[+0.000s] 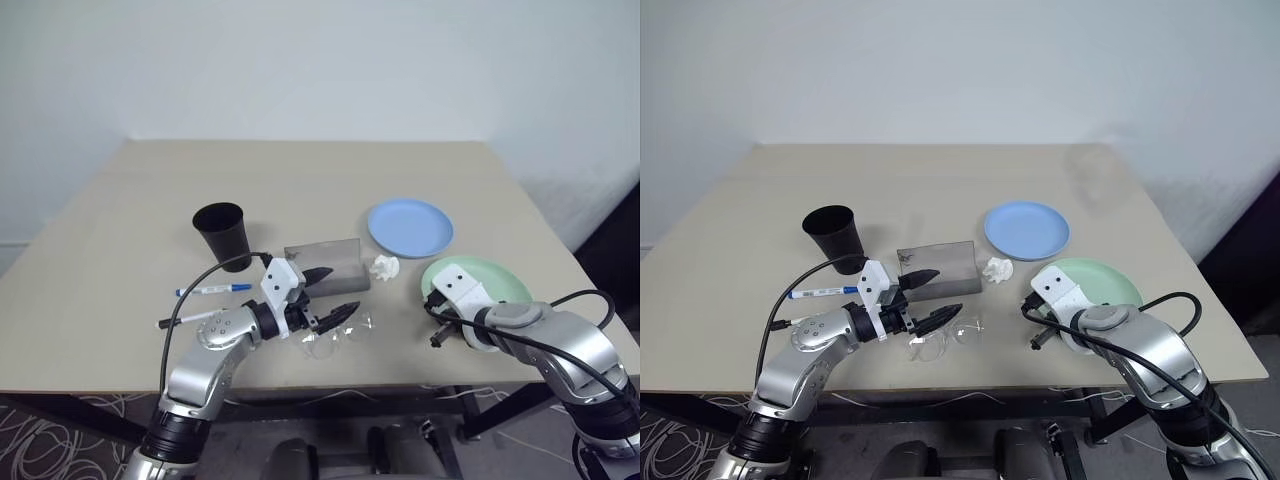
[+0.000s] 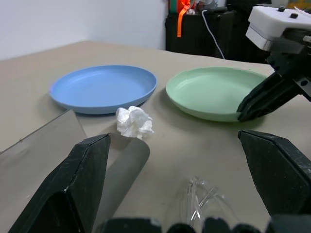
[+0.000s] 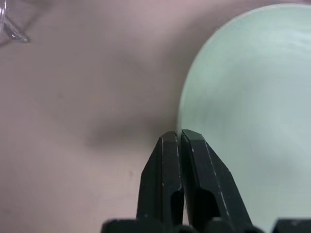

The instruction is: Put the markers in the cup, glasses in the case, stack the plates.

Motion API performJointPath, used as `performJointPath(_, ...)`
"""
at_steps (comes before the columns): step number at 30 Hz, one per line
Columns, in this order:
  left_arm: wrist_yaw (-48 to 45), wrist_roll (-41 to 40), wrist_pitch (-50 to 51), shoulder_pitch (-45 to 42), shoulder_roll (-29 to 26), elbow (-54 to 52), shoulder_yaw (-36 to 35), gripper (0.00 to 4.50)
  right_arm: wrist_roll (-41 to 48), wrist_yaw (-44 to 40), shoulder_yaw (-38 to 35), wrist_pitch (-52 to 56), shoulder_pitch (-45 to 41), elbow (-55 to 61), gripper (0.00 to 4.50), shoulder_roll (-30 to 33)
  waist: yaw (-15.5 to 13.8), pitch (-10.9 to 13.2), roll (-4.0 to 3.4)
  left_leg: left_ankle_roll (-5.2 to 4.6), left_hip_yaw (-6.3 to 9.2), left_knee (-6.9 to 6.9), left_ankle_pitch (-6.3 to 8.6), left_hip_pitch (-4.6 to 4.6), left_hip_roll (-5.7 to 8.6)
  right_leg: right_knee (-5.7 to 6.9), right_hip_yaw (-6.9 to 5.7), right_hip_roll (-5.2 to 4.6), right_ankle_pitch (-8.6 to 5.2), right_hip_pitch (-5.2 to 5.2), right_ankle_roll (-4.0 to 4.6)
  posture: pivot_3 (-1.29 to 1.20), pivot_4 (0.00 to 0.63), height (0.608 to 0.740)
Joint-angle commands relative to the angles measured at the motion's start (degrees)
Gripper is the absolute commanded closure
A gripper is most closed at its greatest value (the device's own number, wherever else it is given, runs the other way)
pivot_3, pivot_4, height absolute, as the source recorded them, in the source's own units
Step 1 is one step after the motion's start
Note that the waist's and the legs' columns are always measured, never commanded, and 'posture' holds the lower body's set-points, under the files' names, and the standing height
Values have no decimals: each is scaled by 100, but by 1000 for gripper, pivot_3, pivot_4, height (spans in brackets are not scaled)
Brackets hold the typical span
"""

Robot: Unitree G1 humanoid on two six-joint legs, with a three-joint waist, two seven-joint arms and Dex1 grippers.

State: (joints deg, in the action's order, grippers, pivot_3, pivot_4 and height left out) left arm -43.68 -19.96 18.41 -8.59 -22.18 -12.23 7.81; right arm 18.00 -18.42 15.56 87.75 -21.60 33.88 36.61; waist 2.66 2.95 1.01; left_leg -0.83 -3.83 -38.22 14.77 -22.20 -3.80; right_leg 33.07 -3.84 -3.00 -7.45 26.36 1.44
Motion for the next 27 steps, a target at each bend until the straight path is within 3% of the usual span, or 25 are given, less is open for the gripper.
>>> performJointPath(1, 9, 12, -97, -99, -14, -91, -64, 0, -170, 153, -5, -138, -16, -39, 4478, 95, -1, 0, -1, 0, 5, 1, 0, -9, -5, -11, -12, 0, 0, 2, 0, 0, 0, 740)
performJointPath(10, 22, 29, -117, -128, 8, -67, -44, 0, -690, 542, 1, -864, -111, -482, 4478, 135, -3, 0, -2, -1, 6, -6, -1, -33, -3, -26, -20, -5, 1, 8, 0, 0, 0, 740)
performJointPath(22, 28, 33, -166, -143, 17, 5, -56, 0, -1505, -666, 678, -4057, -746, -1927, 4478, 674, -1, -1, -2, -34, 8, 1, 11, -33, 8, -10, -3, 4, 2, 14, -1, 0, 0, 740)
performJointPath(27, 35, 35, -190, -200, 19, 91, -75, 0, -1903, -1303, 950, -5784, -1610, -3720, 4478, 257, 1, -1, -2, -40, -1, -6, 10, -30, 11, -9, 8, 5, 3, 10, -1, 0, 0, 740)
